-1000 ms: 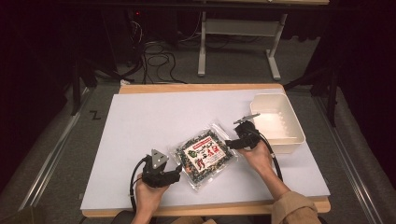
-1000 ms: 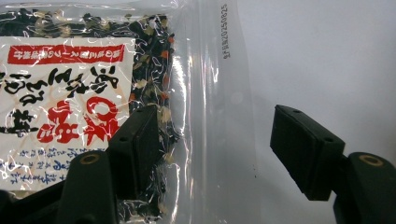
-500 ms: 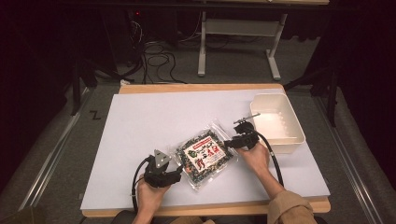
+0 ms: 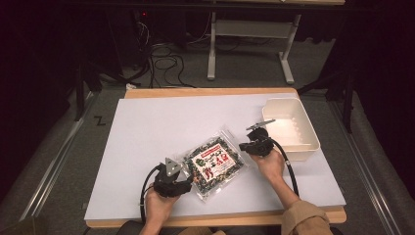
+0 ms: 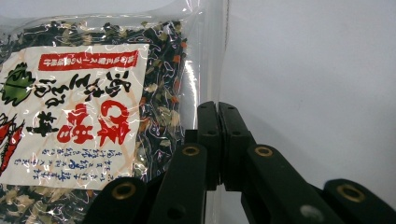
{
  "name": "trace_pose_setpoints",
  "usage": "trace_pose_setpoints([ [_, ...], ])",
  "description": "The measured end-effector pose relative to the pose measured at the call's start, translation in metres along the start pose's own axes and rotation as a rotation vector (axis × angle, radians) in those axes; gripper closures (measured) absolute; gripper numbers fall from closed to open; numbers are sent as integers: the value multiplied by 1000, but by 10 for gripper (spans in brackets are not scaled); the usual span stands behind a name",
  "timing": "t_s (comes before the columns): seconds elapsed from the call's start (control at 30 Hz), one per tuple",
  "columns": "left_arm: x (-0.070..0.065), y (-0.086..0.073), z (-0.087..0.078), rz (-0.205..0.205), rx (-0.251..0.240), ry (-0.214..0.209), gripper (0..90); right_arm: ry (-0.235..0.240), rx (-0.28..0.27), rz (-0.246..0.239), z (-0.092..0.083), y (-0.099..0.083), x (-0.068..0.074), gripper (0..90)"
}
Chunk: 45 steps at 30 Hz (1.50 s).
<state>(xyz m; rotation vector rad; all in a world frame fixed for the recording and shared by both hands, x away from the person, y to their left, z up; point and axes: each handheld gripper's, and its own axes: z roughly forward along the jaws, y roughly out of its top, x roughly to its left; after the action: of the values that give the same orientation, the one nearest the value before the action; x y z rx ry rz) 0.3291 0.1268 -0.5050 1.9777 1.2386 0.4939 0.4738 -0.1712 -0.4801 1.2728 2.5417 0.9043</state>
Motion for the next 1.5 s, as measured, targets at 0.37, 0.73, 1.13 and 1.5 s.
trace_pose_setpoints([
  [0.37, 3, -3, -6, 4, -7, -9, 360, -18, -26, -53, -13, 8, 4, 900],
  [0.73, 5, -5, -10, -12, -28, -19, 347, -62, -96, -108, -57, 25, 3, 900],
  [1.13, 5, -6, -9, -10, -22, -25, 334, -97, -139, -171, -97, 47, 12, 900],
  [1.5, 5, -5, -8, -3, -5, -25, 318, -125, -191, -225, -138, 68, 22, 900],
])
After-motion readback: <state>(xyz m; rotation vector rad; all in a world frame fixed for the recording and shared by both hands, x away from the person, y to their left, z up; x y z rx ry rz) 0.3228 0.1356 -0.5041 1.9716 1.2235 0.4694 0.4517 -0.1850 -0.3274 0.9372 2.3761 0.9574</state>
